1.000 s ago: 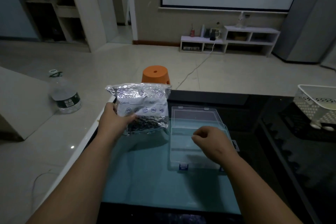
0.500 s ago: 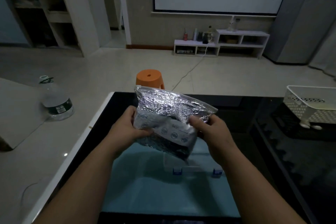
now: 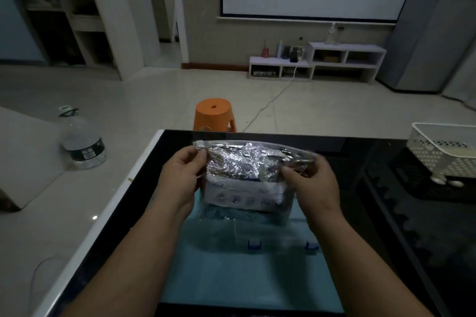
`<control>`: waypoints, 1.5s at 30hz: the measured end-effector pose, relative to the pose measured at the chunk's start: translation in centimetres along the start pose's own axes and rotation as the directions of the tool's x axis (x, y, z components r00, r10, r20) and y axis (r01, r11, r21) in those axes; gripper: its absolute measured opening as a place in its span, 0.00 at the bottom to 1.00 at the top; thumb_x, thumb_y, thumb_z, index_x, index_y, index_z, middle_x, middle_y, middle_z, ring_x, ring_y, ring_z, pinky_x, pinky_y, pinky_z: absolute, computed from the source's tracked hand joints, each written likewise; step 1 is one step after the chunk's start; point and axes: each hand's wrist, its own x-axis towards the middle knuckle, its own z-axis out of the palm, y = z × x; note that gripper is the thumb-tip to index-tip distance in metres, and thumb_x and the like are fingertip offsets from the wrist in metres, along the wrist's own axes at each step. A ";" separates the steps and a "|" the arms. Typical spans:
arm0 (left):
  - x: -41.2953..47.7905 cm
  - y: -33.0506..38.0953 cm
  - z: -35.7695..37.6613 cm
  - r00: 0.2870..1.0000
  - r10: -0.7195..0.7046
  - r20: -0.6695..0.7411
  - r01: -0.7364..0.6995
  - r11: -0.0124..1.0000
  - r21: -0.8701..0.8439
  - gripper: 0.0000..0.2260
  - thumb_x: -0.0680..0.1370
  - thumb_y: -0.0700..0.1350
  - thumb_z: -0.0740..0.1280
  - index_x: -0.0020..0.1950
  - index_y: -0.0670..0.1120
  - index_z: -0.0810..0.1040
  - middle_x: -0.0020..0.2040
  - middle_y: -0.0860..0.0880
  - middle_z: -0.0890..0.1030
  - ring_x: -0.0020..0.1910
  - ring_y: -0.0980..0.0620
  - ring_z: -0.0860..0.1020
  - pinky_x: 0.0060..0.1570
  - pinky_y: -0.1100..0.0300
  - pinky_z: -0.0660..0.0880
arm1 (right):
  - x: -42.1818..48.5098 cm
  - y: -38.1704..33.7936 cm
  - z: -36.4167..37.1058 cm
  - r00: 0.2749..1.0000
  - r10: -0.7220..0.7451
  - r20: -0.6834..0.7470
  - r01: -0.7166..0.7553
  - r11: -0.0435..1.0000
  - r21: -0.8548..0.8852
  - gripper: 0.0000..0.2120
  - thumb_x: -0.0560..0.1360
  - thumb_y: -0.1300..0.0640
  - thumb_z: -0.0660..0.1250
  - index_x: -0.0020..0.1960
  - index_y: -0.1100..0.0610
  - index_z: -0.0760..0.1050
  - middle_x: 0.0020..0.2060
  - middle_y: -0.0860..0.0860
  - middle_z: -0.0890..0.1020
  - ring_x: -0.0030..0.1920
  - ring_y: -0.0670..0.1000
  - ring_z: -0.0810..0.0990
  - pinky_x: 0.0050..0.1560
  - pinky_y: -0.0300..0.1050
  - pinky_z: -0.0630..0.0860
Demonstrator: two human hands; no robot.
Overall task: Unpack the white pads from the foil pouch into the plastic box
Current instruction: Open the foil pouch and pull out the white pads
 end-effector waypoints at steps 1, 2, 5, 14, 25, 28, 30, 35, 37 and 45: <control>-0.1 -0.1 0.3 1.000 0.023 -0.012 -0.023 1.000 0.014 0.08 0.79 0.39 0.64 0.45 0.47 0.81 0.40 0.51 0.84 0.38 0.55 0.81 0.34 0.63 0.76 | 0.0 0.0 -0.1 0.993 -0.067 -0.093 0.057 0.992 -0.113 0.24 0.72 0.59 0.73 0.66 0.53 0.71 0.55 0.51 0.79 0.52 0.49 0.80 0.50 0.43 0.77; -0.3 -0.1 0.6 0.999 0.047 -0.020 -0.046 0.998 0.030 0.08 0.79 0.38 0.65 0.45 0.47 0.82 0.39 0.52 0.85 0.38 0.55 0.82 0.35 0.63 0.77 | -0.1 -0.2 -0.2 0.972 -0.165 -0.168 0.122 0.963 -0.241 0.27 0.72 0.57 0.73 0.68 0.52 0.68 0.59 0.51 0.76 0.56 0.50 0.77 0.53 0.44 0.75; -0.9 -0.1 1.5 0.995 0.093 -0.029 -0.091 0.994 0.059 0.07 0.77 0.37 0.68 0.44 0.47 0.83 0.40 0.50 0.85 0.40 0.52 0.82 0.39 0.59 0.77 | -0.4 -0.9 -0.3 0.876 -0.453 -0.166 0.312 0.795 -0.521 0.19 0.74 0.53 0.70 0.64 0.53 0.74 0.62 0.53 0.73 0.63 0.55 0.71 0.59 0.48 0.69; -1.6 -0.4 2.2 0.995 0.099 -0.022 -0.096 0.989 0.111 0.07 0.78 0.39 0.66 0.45 0.48 0.83 0.44 0.46 0.85 0.46 0.45 0.82 0.46 0.54 0.79 | -0.8 -0.9 0.6 0.795 -0.602 0.076 0.464 0.524 -0.714 0.13 0.76 0.52 0.65 0.59 0.51 0.79 0.68 0.53 0.75 0.73 0.56 0.66 0.72 0.59 0.56; -4.1 -0.6 4.4 0.973 0.152 0.173 -0.192 0.950 0.246 0.03 0.77 0.40 0.68 0.44 0.46 0.81 0.39 0.47 0.84 0.41 0.50 0.83 0.43 0.58 0.81 | -1.5 -2.5 1.8 0.730 -0.608 0.314 0.660 0.505 -0.556 0.14 0.77 0.44 0.59 0.53 0.46 0.81 0.44 0.42 0.83 0.50 0.47 0.79 0.56 0.51 0.68; -4.1 -0.5 4.2 0.972 0.138 0.192 -0.189 0.941 0.282 0.04 0.77 0.41 0.68 0.46 0.47 0.82 0.40 0.49 0.85 0.41 0.54 0.83 0.43 0.60 0.81 | -1.6 -2.4 1.8 0.731 -0.610 0.306 0.649 0.482 -0.589 0.12 0.76 0.43 0.62 0.52 0.45 0.82 0.43 0.42 0.84 0.48 0.48 0.79 0.51 0.50 0.68; -4.2 -0.5 4.1 0.971 0.131 0.198 -0.188 0.934 0.305 0.04 0.77 0.40 0.69 0.46 0.47 0.82 0.39 0.50 0.85 0.41 0.55 0.83 0.43 0.61 0.80 | -1.6 -2.3 1.8 0.724 -0.617 0.307 0.649 0.460 -0.606 0.12 0.76 0.43 0.62 0.52 0.45 0.82 0.43 0.42 0.83 0.48 0.48 0.78 0.50 0.49 0.66; -3.8 -0.2 3.8 0.978 0.118 0.175 -0.162 0.950 0.267 0.06 0.77 0.37 0.67 0.42 0.46 0.80 0.38 0.47 0.84 0.40 0.50 0.83 0.43 0.55 0.82 | -1.7 -2.3 1.8 0.702 -0.665 0.253 0.635 0.424 -0.646 0.07 0.75 0.49 0.64 0.46 0.48 0.80 0.40 0.44 0.82 0.45 0.51 0.77 0.48 0.47 0.62; -3.2 0.2 3.3 0.984 0.123 0.131 -0.150 0.963 0.223 0.08 0.78 0.36 0.66 0.41 0.46 0.79 0.38 0.47 0.84 0.40 0.49 0.83 0.44 0.52 0.82 | -1.3 -2.2 1.2 0.710 -0.674 0.206 0.603 0.431 -0.671 0.05 0.74 0.52 0.65 0.45 0.48 0.80 0.40 0.45 0.81 0.45 0.52 0.76 0.48 0.45 0.59; -0.3 1.7 -0.7 0.989 0.113 -0.100 -0.101 0.989 0.110 0.07 0.79 0.36 0.64 0.44 0.46 0.78 0.40 0.47 0.83 0.40 0.50 0.80 0.40 0.56 0.77 | 0.0 -2.0 -0.4 0.777 -0.627 0.063 0.491 0.541 -0.683 0.06 0.74 0.54 0.65 0.44 0.51 0.80 0.42 0.47 0.81 0.46 0.53 0.76 0.48 0.45 0.59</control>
